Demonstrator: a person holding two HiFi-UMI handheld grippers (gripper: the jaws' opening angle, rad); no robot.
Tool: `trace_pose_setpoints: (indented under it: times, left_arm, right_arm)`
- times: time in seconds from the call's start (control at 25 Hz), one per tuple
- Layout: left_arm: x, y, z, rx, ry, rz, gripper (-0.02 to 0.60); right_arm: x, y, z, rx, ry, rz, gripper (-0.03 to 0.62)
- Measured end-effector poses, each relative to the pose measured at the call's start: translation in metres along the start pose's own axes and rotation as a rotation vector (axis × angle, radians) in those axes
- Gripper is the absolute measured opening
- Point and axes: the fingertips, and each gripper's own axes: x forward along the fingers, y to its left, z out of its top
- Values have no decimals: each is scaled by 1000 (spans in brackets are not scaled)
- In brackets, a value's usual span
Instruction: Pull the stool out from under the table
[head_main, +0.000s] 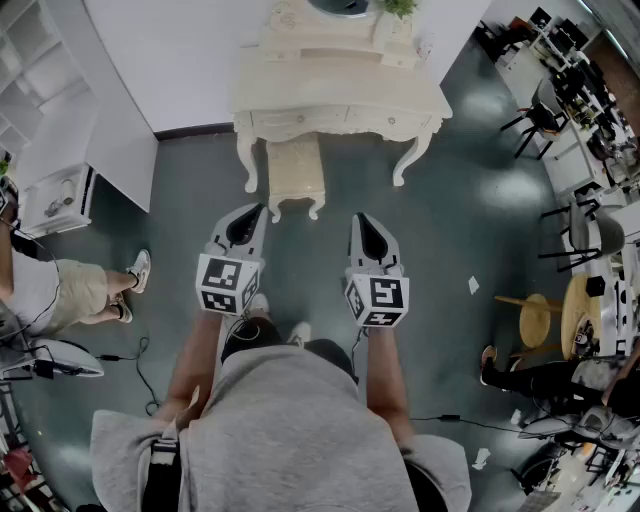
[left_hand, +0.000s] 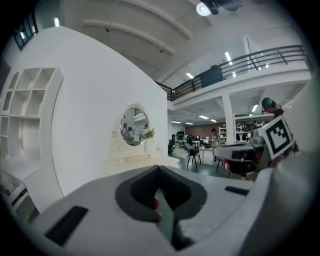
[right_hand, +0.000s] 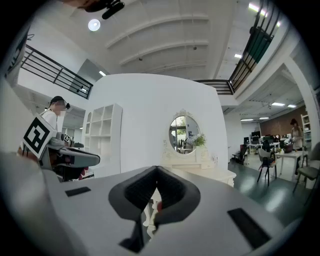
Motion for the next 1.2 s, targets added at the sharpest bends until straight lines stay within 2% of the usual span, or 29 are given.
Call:
trace_pose_setpoints:
  times: [0.36,0.68,1.2]
  left_arm:
    - [10,-6,4,-7,-1,-2,0]
    - [45,0,4,-7,9,-26,0]
    - [176,73,-5,-61,67,-69,0]
  right_arm:
    - [2,-13,0,8,11,1,14]
    - [25,-32,-5,17,21,-21,14]
    - [163,-70,-17,31,98,-44,14]
